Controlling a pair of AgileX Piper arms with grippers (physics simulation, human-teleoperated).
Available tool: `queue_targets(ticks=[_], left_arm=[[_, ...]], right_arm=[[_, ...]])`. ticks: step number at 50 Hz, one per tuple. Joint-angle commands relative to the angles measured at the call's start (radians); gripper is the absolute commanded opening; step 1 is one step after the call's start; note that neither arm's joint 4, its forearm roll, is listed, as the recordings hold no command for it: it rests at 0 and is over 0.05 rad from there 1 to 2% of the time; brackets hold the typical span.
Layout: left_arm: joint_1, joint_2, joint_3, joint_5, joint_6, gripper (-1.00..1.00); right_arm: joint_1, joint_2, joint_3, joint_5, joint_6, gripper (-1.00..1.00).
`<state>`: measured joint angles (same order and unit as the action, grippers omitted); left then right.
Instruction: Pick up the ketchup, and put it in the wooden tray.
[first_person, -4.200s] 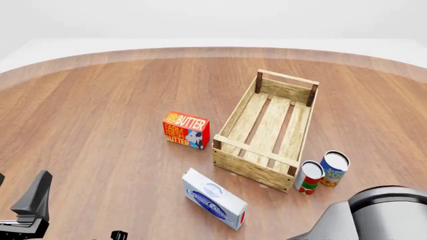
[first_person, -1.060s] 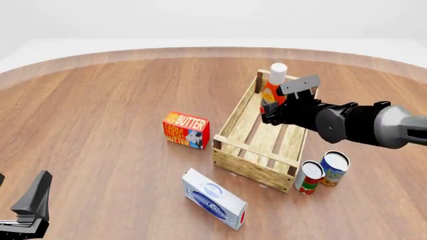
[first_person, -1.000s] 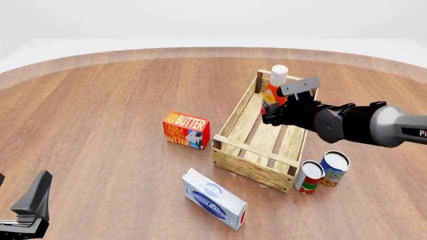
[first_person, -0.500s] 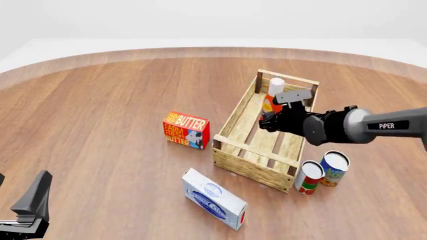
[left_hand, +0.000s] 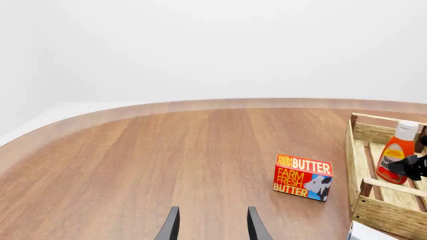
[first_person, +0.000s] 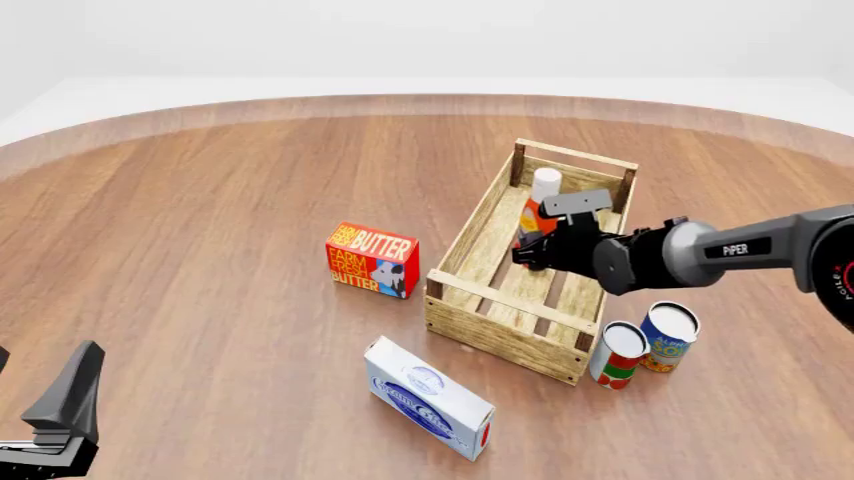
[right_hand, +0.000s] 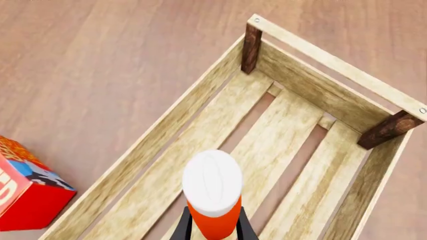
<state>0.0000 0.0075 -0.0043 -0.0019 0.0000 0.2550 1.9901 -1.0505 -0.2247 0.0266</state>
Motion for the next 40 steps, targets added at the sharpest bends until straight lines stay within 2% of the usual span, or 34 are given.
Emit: queue_targets(ticks=[1, 13, 14, 40], left_arm=[[0.0, 0.0, 0.0, 0.0, 0.0, 1.0], [0.0, 0.0, 0.0, 0.0, 0.0, 1.0], [0.0, 0.0, 0.0, 0.0, 0.0, 1.0], [0.0, 0.0, 0.0, 0.0, 0.0, 1.0]], right_arm=[[-0.003, 0.023, -0.005, -0.01, 0.012, -1.0], [-0.007, 0.038, 0.002, -0.019, -0.001, -1.0], [-0.005, 0.035, 0.007, -0.024, 0.003, 1.0], [-0.023, -0.054, 0.035, -0.016, -0.063, 1.0]])
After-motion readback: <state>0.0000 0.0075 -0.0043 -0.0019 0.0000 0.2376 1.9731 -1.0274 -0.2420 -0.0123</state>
